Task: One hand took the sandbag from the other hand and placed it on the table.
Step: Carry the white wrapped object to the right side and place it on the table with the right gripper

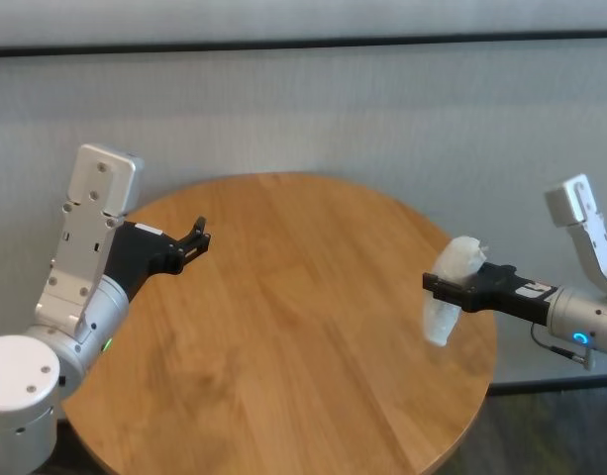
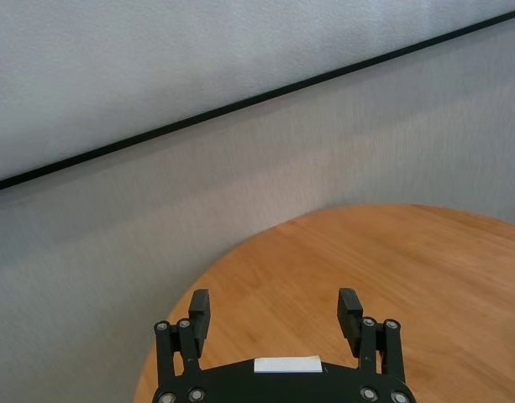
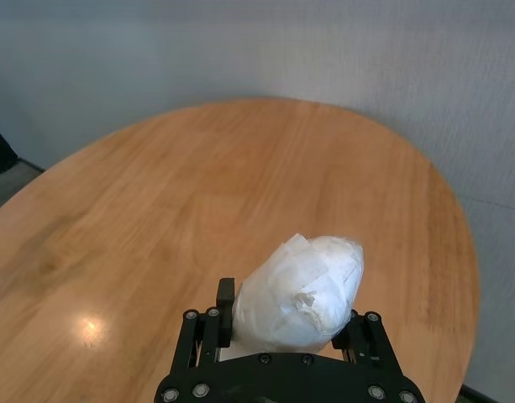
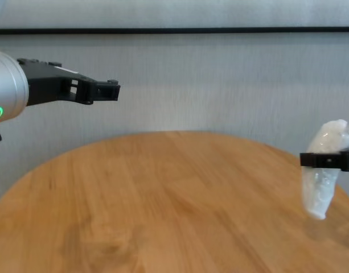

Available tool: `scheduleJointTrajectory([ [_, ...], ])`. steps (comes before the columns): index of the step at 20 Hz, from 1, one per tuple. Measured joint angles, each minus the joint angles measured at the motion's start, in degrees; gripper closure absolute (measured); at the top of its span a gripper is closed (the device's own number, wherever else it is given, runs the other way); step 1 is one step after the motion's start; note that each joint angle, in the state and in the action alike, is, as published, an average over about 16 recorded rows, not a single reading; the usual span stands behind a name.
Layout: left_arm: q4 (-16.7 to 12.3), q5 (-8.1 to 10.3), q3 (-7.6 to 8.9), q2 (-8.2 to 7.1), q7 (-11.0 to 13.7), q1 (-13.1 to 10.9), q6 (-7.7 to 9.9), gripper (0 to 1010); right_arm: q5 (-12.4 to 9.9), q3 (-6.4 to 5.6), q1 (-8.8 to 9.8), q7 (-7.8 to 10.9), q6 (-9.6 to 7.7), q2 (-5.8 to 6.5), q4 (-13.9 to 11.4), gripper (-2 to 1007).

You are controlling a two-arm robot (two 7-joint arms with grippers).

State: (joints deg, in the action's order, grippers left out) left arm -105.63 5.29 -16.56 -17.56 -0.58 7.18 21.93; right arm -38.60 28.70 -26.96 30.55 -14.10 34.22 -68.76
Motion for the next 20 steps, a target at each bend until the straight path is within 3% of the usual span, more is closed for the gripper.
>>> scheduleJointTrajectory([
  [11, 0.0, 0.03, 0.0, -0.01, 0.0, 0.0, -0.05, 10, 6.1, 2.84, -4.9, -0.55, -1.6, -3.23, 5.4, 382],
  [20, 0.0, 0.03, 0.0, -0.01, 0.0, 0.0, -0.06, 10, 9.9, 4.17, -7.33, -0.56, -2.1, -4.67, 8.6, 382],
])
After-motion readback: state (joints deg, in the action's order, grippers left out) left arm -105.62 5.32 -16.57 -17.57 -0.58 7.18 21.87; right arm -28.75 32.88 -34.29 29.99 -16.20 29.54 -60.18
